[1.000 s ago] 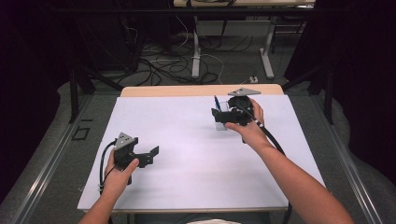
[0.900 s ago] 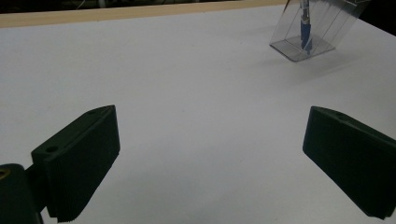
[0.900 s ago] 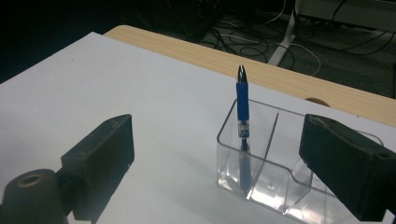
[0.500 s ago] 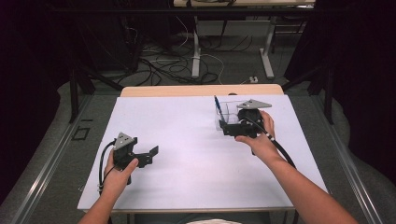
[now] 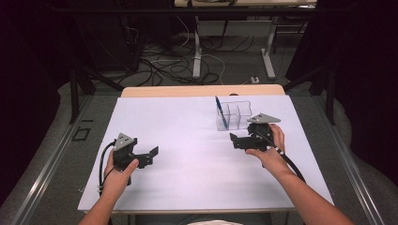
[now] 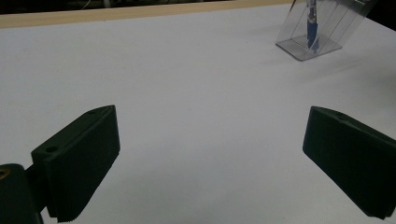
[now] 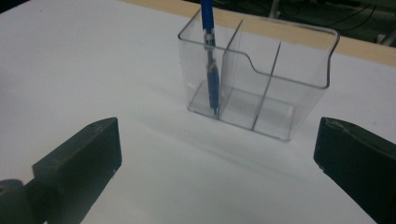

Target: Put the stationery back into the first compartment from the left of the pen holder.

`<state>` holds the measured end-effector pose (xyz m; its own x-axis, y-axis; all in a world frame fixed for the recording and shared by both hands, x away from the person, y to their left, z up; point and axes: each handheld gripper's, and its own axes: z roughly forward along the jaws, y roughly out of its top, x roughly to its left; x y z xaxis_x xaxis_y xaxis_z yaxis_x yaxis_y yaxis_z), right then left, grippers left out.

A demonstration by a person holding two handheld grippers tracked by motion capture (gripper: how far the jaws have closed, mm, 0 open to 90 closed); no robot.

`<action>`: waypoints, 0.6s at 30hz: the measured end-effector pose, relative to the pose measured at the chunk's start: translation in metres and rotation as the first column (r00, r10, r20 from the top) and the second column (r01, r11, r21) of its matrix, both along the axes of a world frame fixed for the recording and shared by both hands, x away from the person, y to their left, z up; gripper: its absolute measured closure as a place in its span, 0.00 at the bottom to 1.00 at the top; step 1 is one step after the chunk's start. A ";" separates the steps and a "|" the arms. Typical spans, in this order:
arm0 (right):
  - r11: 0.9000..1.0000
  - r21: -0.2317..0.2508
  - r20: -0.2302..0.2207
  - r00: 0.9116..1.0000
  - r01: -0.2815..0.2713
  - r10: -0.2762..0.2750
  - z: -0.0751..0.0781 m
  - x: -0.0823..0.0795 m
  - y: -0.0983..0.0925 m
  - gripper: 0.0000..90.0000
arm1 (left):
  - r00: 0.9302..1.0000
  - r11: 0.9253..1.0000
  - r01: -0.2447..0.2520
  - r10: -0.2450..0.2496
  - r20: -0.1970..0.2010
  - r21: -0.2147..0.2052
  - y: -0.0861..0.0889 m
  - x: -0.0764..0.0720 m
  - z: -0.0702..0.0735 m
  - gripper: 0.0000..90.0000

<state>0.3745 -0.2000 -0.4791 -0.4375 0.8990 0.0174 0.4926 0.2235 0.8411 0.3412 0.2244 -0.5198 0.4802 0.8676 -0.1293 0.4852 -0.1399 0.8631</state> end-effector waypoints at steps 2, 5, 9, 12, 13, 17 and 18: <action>1.000 0.001 -0.020 1.000 0.009 -0.009 -0.006 -0.002 -0.003 0.01 | 1.000 1.000 -0.001 0.001 0.000 0.000 0.000 0.000 0.000 0.04; 1.000 0.003 -0.045 0.999 0.012 -0.012 -0.014 -0.004 -0.006 0.00 | 1.000 1.000 -0.001 0.001 -0.001 0.001 0.000 0.000 0.000 0.04; 1.000 0.008 -0.068 0.998 0.012 -0.011 -0.023 -0.006 -0.007 0.00 | 1.000 1.000 0.003 -0.003 -0.002 0.004 0.000 0.000 0.000 0.04; 1.000 0.009 -0.071 0.997 0.010 -0.010 -0.026 -0.008 -0.007 0.00 | 1.000 1.000 0.005 -0.005 -0.001 0.005 0.001 0.000 0.000 0.04; 1.000 0.003 -0.067 0.998 0.006 -0.006 -0.027 -0.008 -0.007 0.00 | 1.000 1.000 0.004 -0.004 -0.005 0.004 0.001 0.000 0.000 0.04; 1.000 -0.007 -0.058 0.998 0.003 -0.004 -0.032 -0.010 -0.007 0.00 | 1.000 1.000 0.003 -0.003 -0.003 0.005 0.002 0.000 0.000 0.04; 1.000 -0.008 -0.058 0.998 0.003 -0.003 -0.033 -0.010 -0.007 0.00 | 1.000 1.000 0.003 -0.003 -0.004 0.006 0.002 0.000 0.000 0.04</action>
<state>0.3649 -0.2074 -0.5126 -0.4331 0.9006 0.0357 0.5412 0.2282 0.8093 0.3416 0.2264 -0.5203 0.4826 0.8668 -0.1260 0.4878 -0.1465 0.8606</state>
